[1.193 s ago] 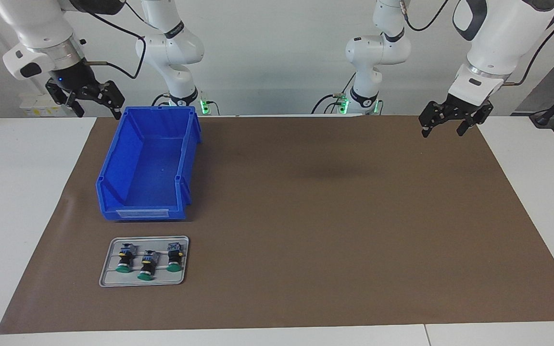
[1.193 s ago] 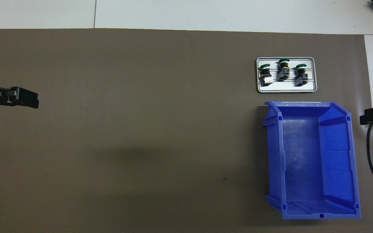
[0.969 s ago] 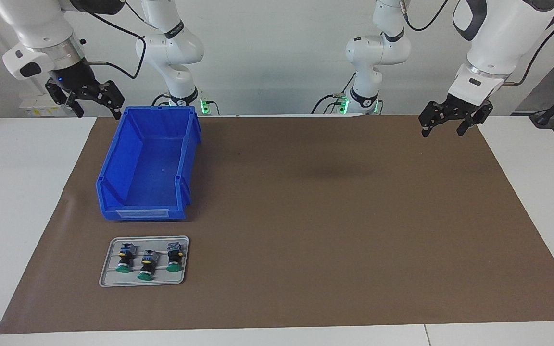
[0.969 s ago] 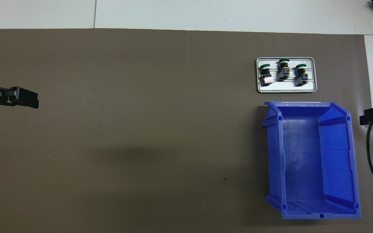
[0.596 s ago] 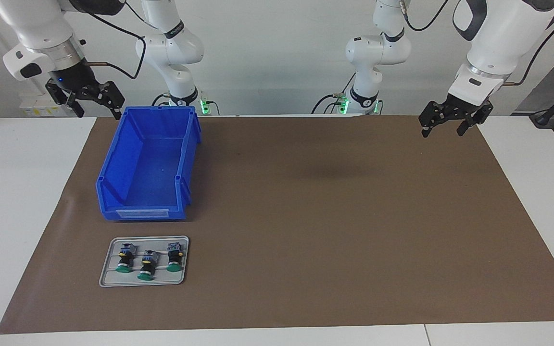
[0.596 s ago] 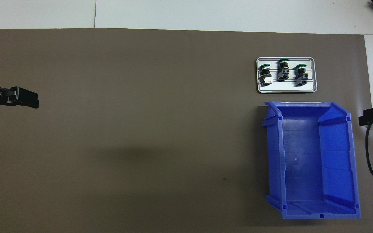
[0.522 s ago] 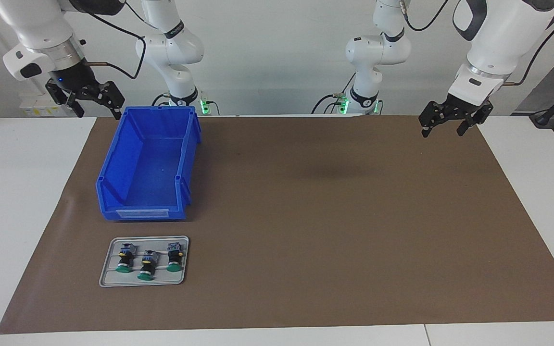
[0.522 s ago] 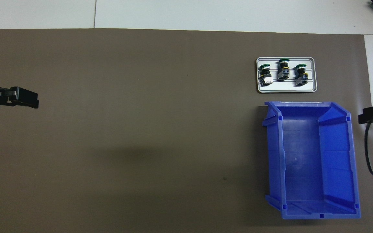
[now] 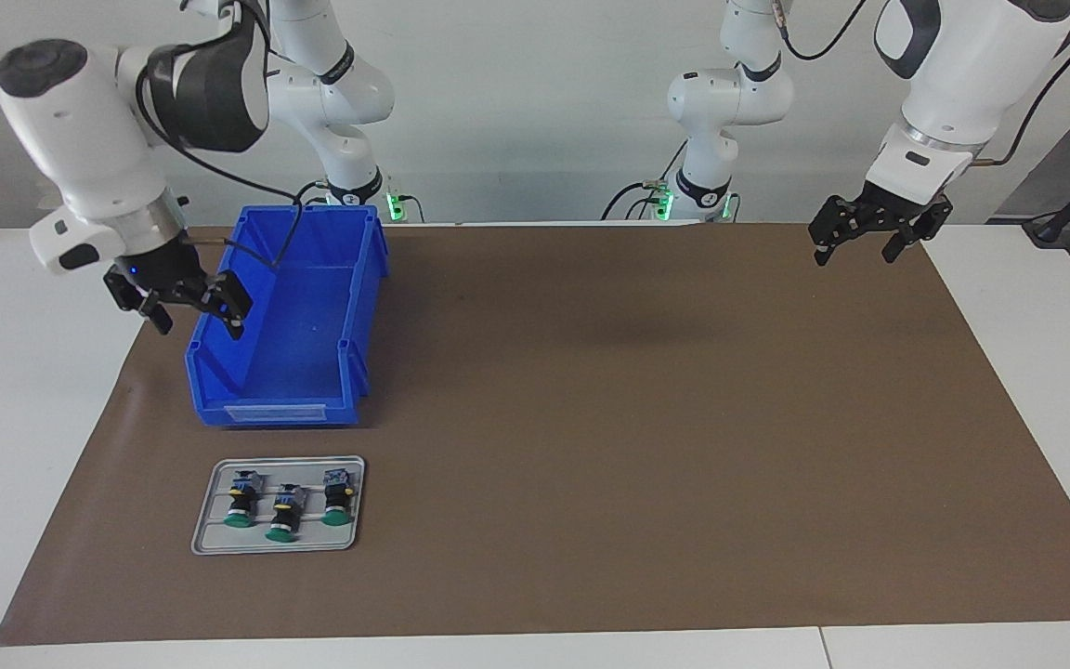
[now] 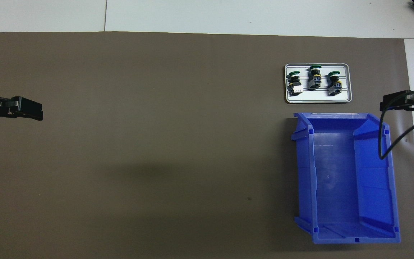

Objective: Place and press button with both arms
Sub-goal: 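Reach the right gripper to the metal tray and grasp a green-button device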

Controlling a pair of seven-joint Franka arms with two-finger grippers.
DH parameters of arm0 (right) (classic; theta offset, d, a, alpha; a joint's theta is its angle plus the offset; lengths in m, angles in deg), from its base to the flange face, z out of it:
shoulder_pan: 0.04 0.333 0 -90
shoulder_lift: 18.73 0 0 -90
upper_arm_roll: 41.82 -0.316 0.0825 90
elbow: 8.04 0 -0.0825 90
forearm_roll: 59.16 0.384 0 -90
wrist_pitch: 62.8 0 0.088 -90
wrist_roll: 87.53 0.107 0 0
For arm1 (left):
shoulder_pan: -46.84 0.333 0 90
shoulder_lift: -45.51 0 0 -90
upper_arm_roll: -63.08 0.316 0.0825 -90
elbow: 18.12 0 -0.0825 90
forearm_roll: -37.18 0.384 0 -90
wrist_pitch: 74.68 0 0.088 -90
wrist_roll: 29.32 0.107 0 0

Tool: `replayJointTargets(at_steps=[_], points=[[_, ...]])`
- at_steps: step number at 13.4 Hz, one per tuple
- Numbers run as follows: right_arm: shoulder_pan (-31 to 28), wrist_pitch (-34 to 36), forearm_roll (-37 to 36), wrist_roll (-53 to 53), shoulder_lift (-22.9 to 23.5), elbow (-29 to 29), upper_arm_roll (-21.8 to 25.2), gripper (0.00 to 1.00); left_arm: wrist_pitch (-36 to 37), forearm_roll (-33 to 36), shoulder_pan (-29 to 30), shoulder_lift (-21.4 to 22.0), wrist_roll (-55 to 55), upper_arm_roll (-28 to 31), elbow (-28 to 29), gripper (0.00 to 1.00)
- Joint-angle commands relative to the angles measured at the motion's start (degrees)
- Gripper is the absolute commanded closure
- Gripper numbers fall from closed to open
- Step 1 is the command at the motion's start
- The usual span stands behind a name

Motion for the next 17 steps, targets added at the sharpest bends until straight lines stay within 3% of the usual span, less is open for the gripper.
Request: replayJointTargets(at_steps=[1, 5, 10, 17], points=[[1.64, -4.95, 0.26, 2.13, 12.10, -8.92, -0.36, 0.00, 0.28, -0.49, 0.45, 1.38, 0.38, -0.12, 1.42, 0.00], [1.90, -17.00, 0.96, 2.31, 18.89, -9.11, -0.54, 0.00, 0.28, -0.49, 0.37, 1.38, 0.38, -0.12, 1.42, 0.00], [1.82, -27.12, 1.22, 2.05, 19.78, -1.12, -0.63, 0.01, 0.28, -0.49, 0.37, 1.38, 0.38, -0.12, 1.42, 0.00], [1.73, -31.25, 1.31, 1.26, 21.98, 1.34, -2.12, 0.08, 0.28, -0.49, 0.37, 1.38, 0.38, -0.12, 1.42, 0.00]])
